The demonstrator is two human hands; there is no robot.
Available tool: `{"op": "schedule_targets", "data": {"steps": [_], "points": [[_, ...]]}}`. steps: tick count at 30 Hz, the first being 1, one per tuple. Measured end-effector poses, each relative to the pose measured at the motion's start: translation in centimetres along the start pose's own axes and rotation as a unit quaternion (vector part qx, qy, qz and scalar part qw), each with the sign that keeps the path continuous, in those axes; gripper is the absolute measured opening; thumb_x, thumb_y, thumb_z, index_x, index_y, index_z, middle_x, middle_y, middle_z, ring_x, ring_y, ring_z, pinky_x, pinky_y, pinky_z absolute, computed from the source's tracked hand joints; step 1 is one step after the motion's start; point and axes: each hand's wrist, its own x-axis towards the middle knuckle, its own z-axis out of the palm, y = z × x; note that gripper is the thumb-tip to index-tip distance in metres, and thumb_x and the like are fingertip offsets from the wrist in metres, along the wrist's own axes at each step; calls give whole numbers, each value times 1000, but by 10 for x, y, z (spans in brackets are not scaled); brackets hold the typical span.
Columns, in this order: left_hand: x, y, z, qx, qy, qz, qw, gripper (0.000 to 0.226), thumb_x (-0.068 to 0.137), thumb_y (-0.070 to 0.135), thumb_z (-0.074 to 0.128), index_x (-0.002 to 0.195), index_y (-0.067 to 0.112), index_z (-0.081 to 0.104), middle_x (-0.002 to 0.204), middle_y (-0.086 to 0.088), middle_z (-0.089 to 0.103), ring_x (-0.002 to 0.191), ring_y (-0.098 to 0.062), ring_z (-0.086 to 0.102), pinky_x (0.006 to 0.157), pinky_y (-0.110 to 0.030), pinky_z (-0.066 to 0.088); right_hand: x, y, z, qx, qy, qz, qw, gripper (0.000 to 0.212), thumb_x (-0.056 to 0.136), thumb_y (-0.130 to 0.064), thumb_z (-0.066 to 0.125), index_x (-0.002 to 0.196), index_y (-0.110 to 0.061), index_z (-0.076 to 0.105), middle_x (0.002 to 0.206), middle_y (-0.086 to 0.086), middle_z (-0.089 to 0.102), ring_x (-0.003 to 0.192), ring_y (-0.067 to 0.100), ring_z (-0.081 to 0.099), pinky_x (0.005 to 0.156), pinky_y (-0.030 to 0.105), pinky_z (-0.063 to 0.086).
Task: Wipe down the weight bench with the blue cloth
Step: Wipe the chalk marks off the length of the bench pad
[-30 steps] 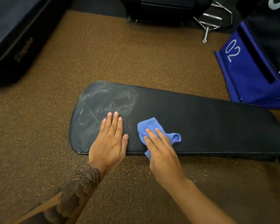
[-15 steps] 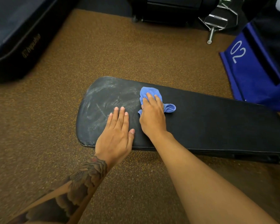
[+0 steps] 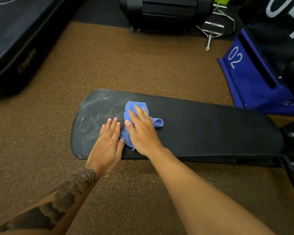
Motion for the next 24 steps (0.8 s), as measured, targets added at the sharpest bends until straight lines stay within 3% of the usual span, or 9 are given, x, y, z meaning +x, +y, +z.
{"op": "schedule_targets", "data": {"steps": [4, 7, 9, 13, 19, 24], "points": [[5, 13, -13, -40, 69, -18, 997, 63, 95, 39, 26, 148, 5, 25, 158, -5, 14, 146, -13, 2, 119, -30, 1, -57, 7, -16, -11, 90, -48, 995, 55, 99, -47, 29, 145, -17, 37, 158, -1, 22, 148, 15, 6, 118, 41, 3], [24, 36, -20, -27, 106, 19, 994, 58, 95, 36, 32, 144, 5, 34, 155, -10, 25, 145, -22, 15, 118, -41, 12, -99, 26, -10, -82, 88, -43, 992, 60, 100, -50, 27, 147, -15, 34, 158, 0, 24, 147, 15, 10, 118, 48, 12], [42, 54, -15, -8, 65, 36, 997, 62, 93, 43, 32, 144, 8, 35, 154, -12, 27, 144, -29, 20, 117, -45, 15, -116, 39, -4, -125, 69, -15, 990, 63, 100, -52, 26, 149, -13, 30, 159, 1, 20, 148, 16, 7, 118, 50, 13], [68, 66, 14, 129, -70, 7, 989, 68, 94, 54, 35, 150, 19, 20, 159, -10, 12, 146, -33, 5, 116, -53, 8, -124, 48, 4, -183, 26, 11, 983, 74, 98, -60, 18, 151, -9, 22, 160, 6, 13, 148, 22, 3, 118, 48, 7], [72, 46, 20, 153, -65, 51, 985, 53, 96, 29, 41, 144, 8, 34, 151, -16, 32, 139, -44, 22, 109, -56, 25, -122, 47, 9, -250, -5, 24, 968, 79, 96, -64, 19, 149, -6, 24, 159, 12, 16, 148, 29, 5, 117, 52, 7], [68, 28, -3, 147, -82, 51, 984, 65, 91, 18, 54, 148, 8, 24, 157, -12, 18, 144, -37, 11, 115, -44, 17, -123, 47, 7, -258, -20, 25, 966, 80, 96, -66, 18, 151, -8, 17, 160, 9, 9, 148, 26, 0, 117, 51, 6]]}}
